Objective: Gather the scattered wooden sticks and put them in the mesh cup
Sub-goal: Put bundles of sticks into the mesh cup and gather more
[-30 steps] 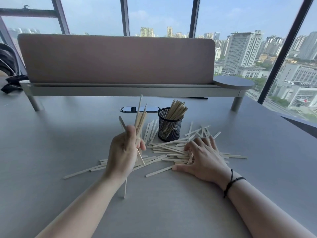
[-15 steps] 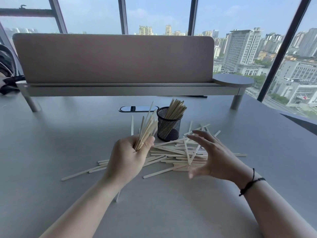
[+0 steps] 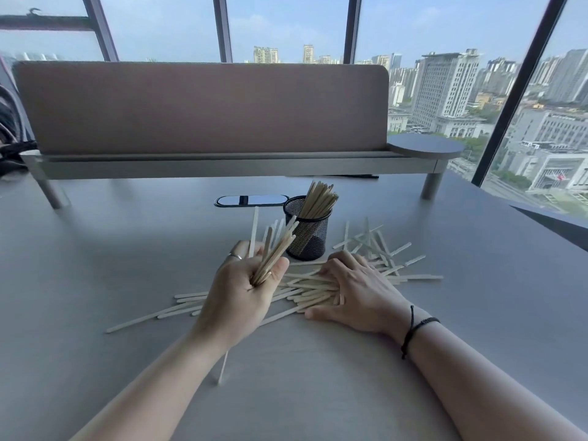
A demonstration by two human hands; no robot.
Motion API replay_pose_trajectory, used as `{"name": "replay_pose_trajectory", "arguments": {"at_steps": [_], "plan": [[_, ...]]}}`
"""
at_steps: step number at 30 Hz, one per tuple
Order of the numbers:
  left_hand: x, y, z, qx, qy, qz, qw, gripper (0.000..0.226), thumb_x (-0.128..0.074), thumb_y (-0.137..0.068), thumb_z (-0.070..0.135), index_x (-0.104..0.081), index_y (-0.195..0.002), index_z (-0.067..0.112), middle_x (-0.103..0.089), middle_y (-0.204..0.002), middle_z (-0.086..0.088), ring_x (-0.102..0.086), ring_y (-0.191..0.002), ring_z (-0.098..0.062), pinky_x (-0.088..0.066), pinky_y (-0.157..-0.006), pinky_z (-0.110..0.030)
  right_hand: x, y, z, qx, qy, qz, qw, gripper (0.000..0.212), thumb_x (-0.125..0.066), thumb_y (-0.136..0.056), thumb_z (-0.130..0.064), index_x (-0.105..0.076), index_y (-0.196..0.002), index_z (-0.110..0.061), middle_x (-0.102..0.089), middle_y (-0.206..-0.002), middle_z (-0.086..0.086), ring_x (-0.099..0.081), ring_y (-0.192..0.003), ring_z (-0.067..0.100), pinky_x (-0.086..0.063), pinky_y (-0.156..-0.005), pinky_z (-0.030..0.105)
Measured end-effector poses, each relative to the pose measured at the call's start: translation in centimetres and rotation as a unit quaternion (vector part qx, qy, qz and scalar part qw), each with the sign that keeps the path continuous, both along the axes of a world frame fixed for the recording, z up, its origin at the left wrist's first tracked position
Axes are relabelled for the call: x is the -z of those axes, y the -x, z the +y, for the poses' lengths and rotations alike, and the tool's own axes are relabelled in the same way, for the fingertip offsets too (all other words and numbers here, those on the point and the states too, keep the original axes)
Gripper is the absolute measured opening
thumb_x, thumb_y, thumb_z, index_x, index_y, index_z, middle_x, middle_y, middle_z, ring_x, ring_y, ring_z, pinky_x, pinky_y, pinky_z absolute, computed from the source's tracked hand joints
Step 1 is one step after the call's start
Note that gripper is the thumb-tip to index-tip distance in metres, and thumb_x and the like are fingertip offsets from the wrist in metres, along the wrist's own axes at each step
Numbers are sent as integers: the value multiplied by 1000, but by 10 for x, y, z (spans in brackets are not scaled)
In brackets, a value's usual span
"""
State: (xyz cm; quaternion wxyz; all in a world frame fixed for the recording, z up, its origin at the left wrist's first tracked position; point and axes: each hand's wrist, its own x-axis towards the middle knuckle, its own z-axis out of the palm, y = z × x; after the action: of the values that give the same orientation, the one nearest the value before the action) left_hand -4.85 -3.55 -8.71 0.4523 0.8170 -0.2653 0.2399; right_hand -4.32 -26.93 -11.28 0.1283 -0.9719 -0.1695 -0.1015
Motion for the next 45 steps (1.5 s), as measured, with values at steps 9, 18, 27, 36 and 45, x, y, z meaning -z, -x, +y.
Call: {"name": "replay_pose_trajectory", "arguments": {"at_steps": [9, 18, 27, 36, 45], "plan": [[9, 0, -2, 3, 66, 28, 997, 39, -52, -97, 46, -68, -79, 15, -55, -57, 13, -51, -50, -3, -39, -55, -22, -1, -5, 8, 6, 26, -32, 999, 90, -42, -62, -98, -54, -120, -31, -48, -110, -10, -47, -109, 14, -37, -94, 31], [1, 6, -2, -12, 158, 58, 986, 24, -51, -99, 42, -72, -88, 37, -74, -78, 6, -59, -52, -29, -43, -59, -29, 2, -15, 12, 25, 37, -37, 998, 84, -36, -53, -104, -44, -91, -29, -44, -96, -12, -44, -98, 13, -36, -87, 31], [4, 4, -1, -50, 137, 37, 989, 36, -53, -97, 24, -68, -66, 15, -51, -48, -8, -64, -61, -32, -49, -74, -33, -2, -13, 14, 14, 19, -35, 999, 75, -42, -58, -99, -45, -92, -32, -53, -86, -15, -53, -85, 15, -35, -71, 33], [-1, 4, 1, -55, 186, 76, 978, 33, -61, -82, 46, -76, -68, 20, -34, -43, -1, -38, -42, -12, -32, -50, -27, 1, -13, 13, -7, 31, -60, 998, 65, -50, -67, -90, -37, -69, -26, -44, -77, -11, -50, -70, 16, -28, -60, 32], [1, -1, 2, -58, 210, 101, 971, 34, -59, -82, 51, -71, -58, 31, -49, -47, 7, -48, -47, -1, -34, -59, -29, -1, -13, 12, 11, 19, -108, 994, 69, -40, -71, -91, -32, -67, -23, -41, -56, -9, -46, -53, 21, -40, -50, 34]]}}
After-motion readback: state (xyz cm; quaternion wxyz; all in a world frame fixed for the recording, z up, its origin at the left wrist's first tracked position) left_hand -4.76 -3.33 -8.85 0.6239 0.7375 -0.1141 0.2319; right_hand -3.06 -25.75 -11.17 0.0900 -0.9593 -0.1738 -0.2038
